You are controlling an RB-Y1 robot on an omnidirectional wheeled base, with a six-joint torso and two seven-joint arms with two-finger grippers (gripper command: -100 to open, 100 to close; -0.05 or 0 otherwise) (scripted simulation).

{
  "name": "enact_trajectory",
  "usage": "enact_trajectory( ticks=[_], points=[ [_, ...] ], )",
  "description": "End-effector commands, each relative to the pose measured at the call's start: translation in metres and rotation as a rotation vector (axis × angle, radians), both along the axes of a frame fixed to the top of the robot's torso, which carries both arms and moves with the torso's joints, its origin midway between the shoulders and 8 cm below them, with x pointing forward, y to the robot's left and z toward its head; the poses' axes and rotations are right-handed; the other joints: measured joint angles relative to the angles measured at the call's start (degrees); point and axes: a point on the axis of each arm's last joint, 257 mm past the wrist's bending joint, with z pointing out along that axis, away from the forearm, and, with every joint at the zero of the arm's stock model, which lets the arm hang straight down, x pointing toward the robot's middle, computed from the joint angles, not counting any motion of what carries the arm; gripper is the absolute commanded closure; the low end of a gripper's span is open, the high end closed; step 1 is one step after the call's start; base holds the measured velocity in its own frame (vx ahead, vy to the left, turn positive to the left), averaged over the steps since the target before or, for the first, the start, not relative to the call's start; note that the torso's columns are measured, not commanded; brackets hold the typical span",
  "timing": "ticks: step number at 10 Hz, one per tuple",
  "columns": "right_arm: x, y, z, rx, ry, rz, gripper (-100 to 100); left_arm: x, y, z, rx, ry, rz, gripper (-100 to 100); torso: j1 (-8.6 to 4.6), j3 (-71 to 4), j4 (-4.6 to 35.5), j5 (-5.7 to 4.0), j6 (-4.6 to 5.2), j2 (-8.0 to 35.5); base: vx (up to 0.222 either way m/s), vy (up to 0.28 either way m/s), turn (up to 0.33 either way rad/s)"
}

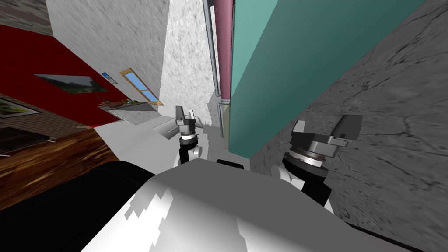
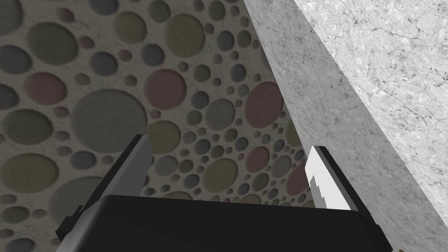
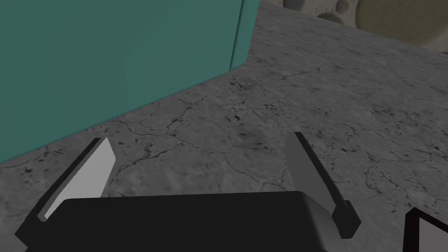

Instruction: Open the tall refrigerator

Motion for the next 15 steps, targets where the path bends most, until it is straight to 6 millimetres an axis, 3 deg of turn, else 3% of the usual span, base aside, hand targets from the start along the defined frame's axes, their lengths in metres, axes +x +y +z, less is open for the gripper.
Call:
enact_trajectory(
  ticks=[1, 9, 10, 12, 15],
  points=[
    [0.0, 0.0, 0.0, 0.0, 0.0, 0.0, 0, 0.0, 0.0, 0.0, 0.0, 0.0, 0.0, 0, 0.0, -4.7, 2.3, 0.0, 0.0, 2.3, 0.0, 0.0, 0.0],
    [0.0, 0.0, 0.0, 0.0, 0.0, 0.0, 0, 0.0, 0.0, 0.0, 0.0, 0.0, 0.0, 0, 0.0, -70.7, 35.4, 0.0, 0.0, 35.4, 0.0, 0.0, 0.0],
    [0.003, 0.004, -0.001, -0.038, 0.008, 0.006, -100, 0.0, 0.0, 0.0, 0.0, 0.0, 0.0, 0, 0.0, -79.2, 39.6, 0.0, 0.0, 39.6, 0.024, 0.023, -0.036],
    [0.007, 0.008, -0.004, -0.101, 0.022, 0.007, -100, 0.0, 0.0, 0.0, 0.0, 0.0, 0.0, 0, 0.13, -84.3, 42.0, 0.04, 0.0, 42.0, 0.035, 0.068, -0.057],
    [0.017, 0.012, -0.011, -0.219, 0.042, -0.014, -100, 0.0, 0.0, 0.0, 0.0, 0.0, 0.0, 0, 0.1, -84.7, 42.2, 0.03, 0.0, 42.1, 0.087, 0.118, -0.087]
  ],
)
